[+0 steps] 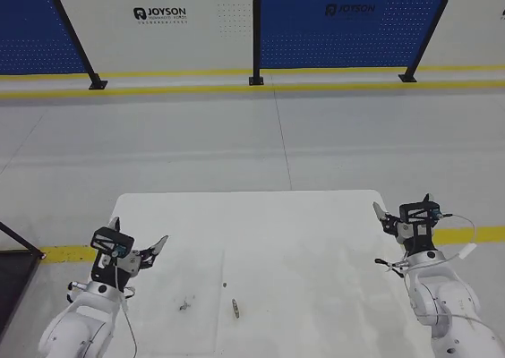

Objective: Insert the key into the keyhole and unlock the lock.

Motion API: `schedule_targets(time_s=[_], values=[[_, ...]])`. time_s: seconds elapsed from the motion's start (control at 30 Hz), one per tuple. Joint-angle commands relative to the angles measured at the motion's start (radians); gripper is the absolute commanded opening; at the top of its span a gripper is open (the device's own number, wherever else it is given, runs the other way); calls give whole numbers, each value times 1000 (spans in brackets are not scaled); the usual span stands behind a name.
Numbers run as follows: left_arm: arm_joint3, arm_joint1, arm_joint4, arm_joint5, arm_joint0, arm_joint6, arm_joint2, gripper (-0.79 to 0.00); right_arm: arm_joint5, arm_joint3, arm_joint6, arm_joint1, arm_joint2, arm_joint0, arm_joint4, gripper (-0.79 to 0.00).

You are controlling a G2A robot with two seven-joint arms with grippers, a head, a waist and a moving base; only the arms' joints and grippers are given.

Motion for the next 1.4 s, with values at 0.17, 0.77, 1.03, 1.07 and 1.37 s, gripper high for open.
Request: schedule_targets(time_s=[0.17, 0.77, 1.03, 1.07, 1.37], values=[[-98, 6, -54, -171, 193, -258, -12, 0, 0, 0, 0, 0, 0, 0, 0, 0], [72, -14, 62, 1, -36, -637, 310, -394, 0, 0, 0, 0, 0, 0, 0, 0], [95, -15, 111, 48, -42, -632, 337, -462, 0, 0, 0, 0, 0, 0, 0, 0], [97, -15, 119, 52, -41, -627, 340, -496, 0, 0, 0, 0, 0, 0, 0, 0], [107, -15, 154, 94, -36, -597, 342, -625, 0, 0, 0, 0, 0, 0, 0, 0]])
